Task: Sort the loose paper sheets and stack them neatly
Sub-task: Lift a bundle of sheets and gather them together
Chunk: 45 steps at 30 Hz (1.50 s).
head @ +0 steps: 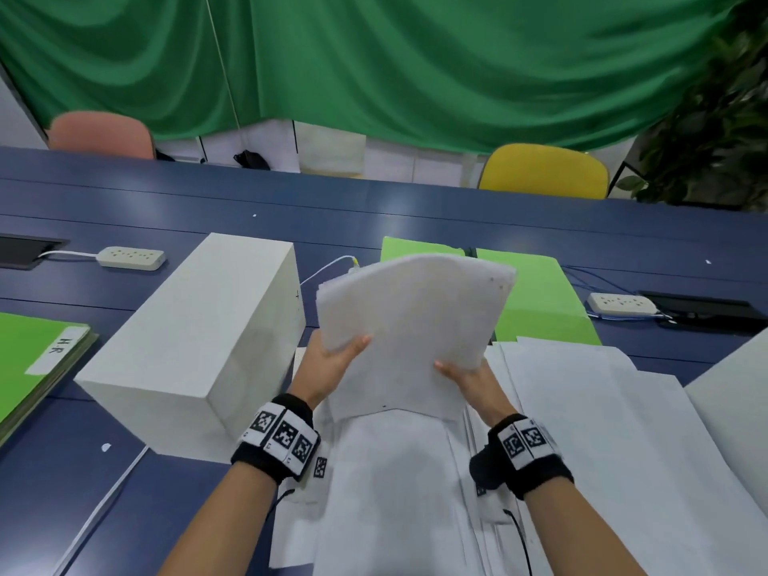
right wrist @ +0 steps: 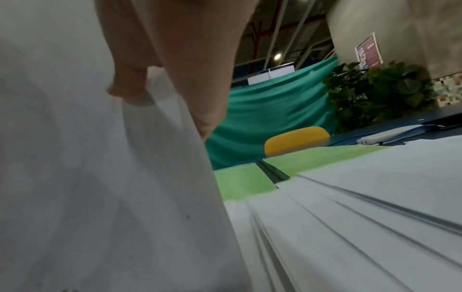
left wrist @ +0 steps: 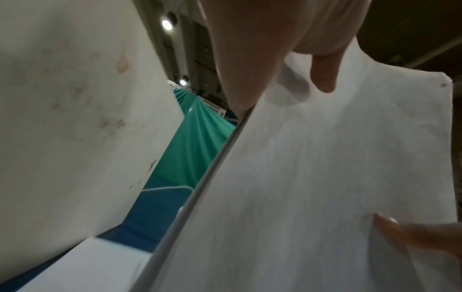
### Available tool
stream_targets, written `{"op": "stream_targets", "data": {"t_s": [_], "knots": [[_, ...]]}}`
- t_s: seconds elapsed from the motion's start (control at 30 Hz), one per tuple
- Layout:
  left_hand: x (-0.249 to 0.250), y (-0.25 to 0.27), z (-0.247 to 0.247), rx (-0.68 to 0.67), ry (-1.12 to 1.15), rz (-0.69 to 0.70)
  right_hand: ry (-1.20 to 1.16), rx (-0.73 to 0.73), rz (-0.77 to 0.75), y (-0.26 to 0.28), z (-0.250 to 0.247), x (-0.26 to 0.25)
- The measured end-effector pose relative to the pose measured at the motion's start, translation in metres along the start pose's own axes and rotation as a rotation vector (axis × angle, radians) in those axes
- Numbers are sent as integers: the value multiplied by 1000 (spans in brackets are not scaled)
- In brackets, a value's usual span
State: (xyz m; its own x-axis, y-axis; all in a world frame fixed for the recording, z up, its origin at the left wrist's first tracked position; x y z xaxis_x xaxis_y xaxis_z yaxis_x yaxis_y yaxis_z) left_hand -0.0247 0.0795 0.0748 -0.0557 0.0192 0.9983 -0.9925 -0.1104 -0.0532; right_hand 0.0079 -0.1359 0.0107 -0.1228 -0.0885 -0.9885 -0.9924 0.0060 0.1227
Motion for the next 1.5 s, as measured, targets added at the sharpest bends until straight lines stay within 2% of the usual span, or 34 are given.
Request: {"op": "stream_targets", "data": {"t_s": [0.13, 0.23, 0.3, 0.37, 0.43, 0.5, 0.63, 0.73, 0.9, 0.97, 1.07, 1.13, 1.33, 1.5], "knots": [[0, -11, -5, 93, 65, 45, -55, 18, -28, -3, -7, -2], [-22, -4, 5, 101, -8, -37, 106, -11, 40, 3, 1, 16], [-26, -5, 13, 116, -57, -42, 141, 64, 22, 1, -3, 15], [-23, -14, 20, 144, -60, 30, 144, 129, 7, -2, -21, 1], [-21, -23, 29, 192, -54, 80, 131, 191, 21, -5, -48, -11], [-28, -29, 45, 222, -71, 71, 144, 282, 51, -5, -86, -16], [-67, -25, 104, 33, -210, -22, 244, 412, 196, 17, -174, -4], [-96, -10, 157, -109, -259, -149, 400, 436, 361, 41, -230, 23], [-136, 11, 233, -261, -323, -358, 809, 296, 600, 53, -293, 87], [-145, 19, 258, -315, -416, -413, 903, 279, 636, 55, -307, 102], [-156, 28, 283, -354, -549, -494, 968, 260, 615, 49, -323, 119], [-161, 30, 294, -346, -560, -508, 909, 218, 592, 41, -330, 131], [-165, 34, 315, -297, -608, -402, 950, 228, 532, 48, -324, 119], [-164, 50, 334, -326, -462, -304, 851, 183, 306, 52, -316, 132]]}}
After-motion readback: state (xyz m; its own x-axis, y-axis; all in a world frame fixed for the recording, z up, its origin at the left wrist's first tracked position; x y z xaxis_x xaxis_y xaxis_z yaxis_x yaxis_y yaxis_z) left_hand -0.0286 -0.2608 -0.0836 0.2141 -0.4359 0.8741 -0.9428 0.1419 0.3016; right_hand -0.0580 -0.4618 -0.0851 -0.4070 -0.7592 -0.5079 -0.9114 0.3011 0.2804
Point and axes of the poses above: each hand's wrist, its own y-axis away from the middle knuckle, its own z-axis out of the palm, x = y × z, the point moved 2 cm from there along -y, towards the middle knuckle
